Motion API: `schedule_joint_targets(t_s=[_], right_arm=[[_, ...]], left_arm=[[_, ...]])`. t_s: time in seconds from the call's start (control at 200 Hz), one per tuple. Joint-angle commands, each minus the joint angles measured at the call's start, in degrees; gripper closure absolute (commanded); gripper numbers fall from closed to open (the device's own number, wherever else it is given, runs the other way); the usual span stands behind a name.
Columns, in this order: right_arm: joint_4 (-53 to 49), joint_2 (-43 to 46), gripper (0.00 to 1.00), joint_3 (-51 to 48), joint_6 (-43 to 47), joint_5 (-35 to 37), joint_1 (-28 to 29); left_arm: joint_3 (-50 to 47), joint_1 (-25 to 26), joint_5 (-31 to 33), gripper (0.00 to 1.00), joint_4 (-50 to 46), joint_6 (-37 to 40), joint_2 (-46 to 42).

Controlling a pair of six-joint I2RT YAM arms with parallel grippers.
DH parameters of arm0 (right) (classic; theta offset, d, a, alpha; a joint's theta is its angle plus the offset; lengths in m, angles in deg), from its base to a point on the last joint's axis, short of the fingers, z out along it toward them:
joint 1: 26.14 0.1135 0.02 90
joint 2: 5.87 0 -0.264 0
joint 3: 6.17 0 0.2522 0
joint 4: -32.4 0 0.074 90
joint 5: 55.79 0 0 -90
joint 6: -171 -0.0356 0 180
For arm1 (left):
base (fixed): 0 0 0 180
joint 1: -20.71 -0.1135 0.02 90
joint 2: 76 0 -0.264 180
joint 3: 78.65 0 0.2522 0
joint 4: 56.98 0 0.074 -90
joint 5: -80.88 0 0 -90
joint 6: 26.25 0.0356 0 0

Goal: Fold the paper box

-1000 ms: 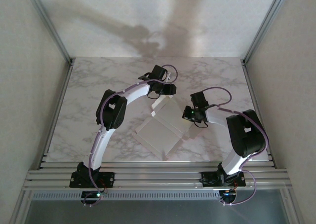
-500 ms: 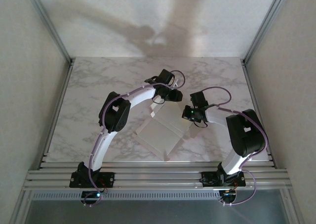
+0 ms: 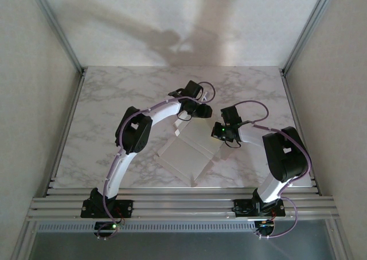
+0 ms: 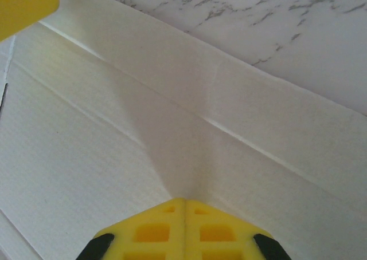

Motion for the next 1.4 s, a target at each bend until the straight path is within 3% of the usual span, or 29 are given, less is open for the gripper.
schedule_joint_targets(t_s=[0.0, 0.385, 0.916, 1.396], right_arm=[[-1.21, -0.94, 1.00, -0.22, 0.13, 0.67, -0.33], [-1.00, -1.60, 1.00, -0.05, 0.56, -0.35, -0.30], [-2.38, -1.91, 1.00, -0.40, 1.74, -1.86, -0.33], [-2.97, -2.44, 1.00, -0.75, 2.57, -2.71, 0.53]], left_arm=[[1.38, -1.05, 0.31, 0.62, 0.75, -1.49, 2.21], [3.05, -2.98, -5.44, 0.61, 1.68, -4.39, 5.51], [3.00, -6.73, -10.36, 0.62, 4.08, -14.62, 8.96], [-0.47, -6.98, -13.33, 0.55, 11.94, -12.32, -3.14]])
